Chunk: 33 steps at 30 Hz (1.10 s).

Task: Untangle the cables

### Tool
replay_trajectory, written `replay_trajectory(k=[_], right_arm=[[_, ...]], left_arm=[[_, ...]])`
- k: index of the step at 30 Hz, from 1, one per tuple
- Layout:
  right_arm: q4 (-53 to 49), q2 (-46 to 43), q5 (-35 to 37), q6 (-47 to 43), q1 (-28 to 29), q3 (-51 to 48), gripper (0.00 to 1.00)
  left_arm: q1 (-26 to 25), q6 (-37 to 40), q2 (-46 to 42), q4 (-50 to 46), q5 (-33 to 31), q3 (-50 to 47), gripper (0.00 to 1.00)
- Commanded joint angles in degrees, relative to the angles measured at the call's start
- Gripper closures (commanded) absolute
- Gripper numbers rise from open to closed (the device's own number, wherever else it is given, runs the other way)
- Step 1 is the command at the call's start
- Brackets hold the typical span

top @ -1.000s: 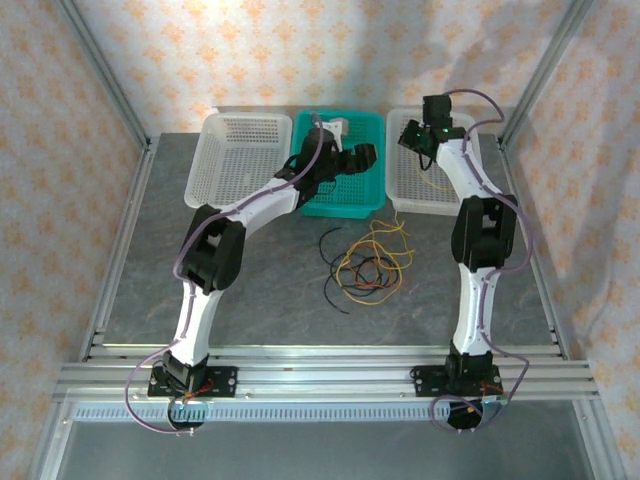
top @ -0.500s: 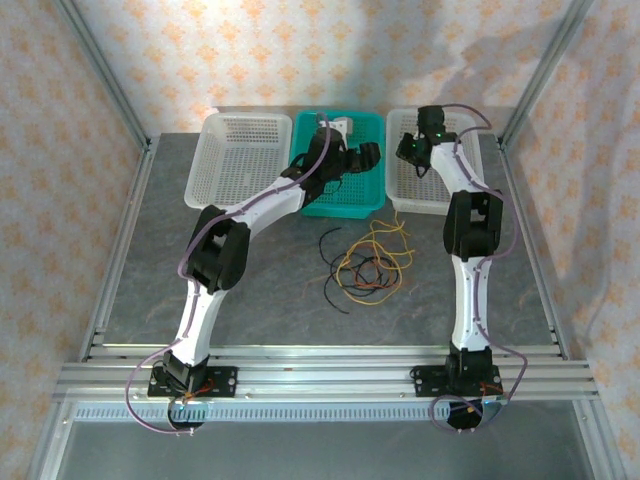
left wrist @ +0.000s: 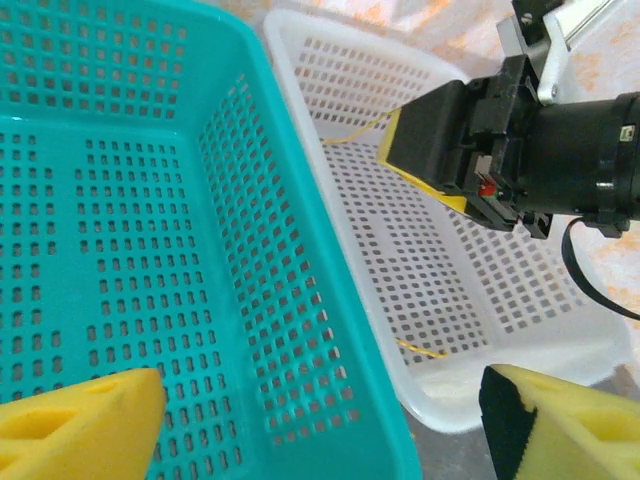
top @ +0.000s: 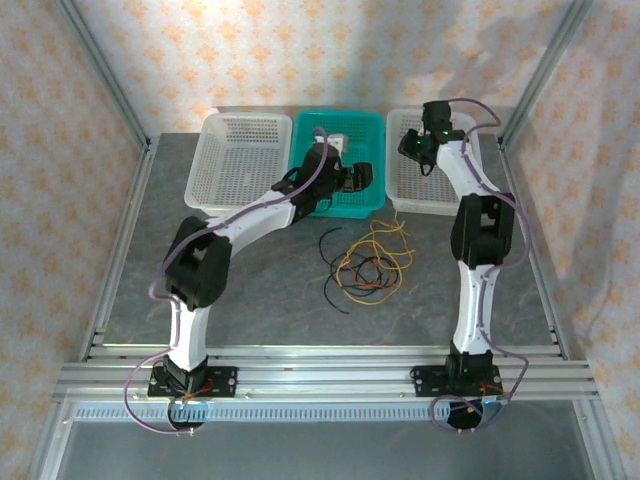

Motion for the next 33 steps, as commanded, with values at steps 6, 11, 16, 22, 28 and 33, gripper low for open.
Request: replay_trajectory(k=[6, 11, 16, 22, 28, 33], right_arm=[[6.36, -18.45, 8.90, -0.87, 4.68, -18.61, 0.64], [10.18, -28.19, 13.74, -0.22, 8.34, -33.48, 0.64], [11.88, -35.31, 16.15, 1.36, 10.80, -43.98, 0.65], [10.42, -40.84, 15.50, 4.83, 13.78, -52.00, 0.66], [10.11, -45.11, 12.61, 8.90, 20.36, -58.44, 0.67], [11.40, -45.55, 11.98, 12.85, 25.07, -61.35, 0.67]], left_arm=[[-2.46, 2.71, -11.56, 2.42, -1.72, -12.18, 0.16], [-3.30, 3.56, -16.61, 4.42, -1.88, -20.84, 0.16], [-5.01, 2.84, -18.78, 4.50, -3.03, -25.93, 0.16], [-8.93, 1.49, -20.25, 5.15, -4.56, -31.07, 0.16], [-9.90, -3.82, -21.78, 5.75, -1.54, -36.66, 0.22], [-9.93, -10.73, -27.10, 9.77, -2.29, -45.96, 0.22]])
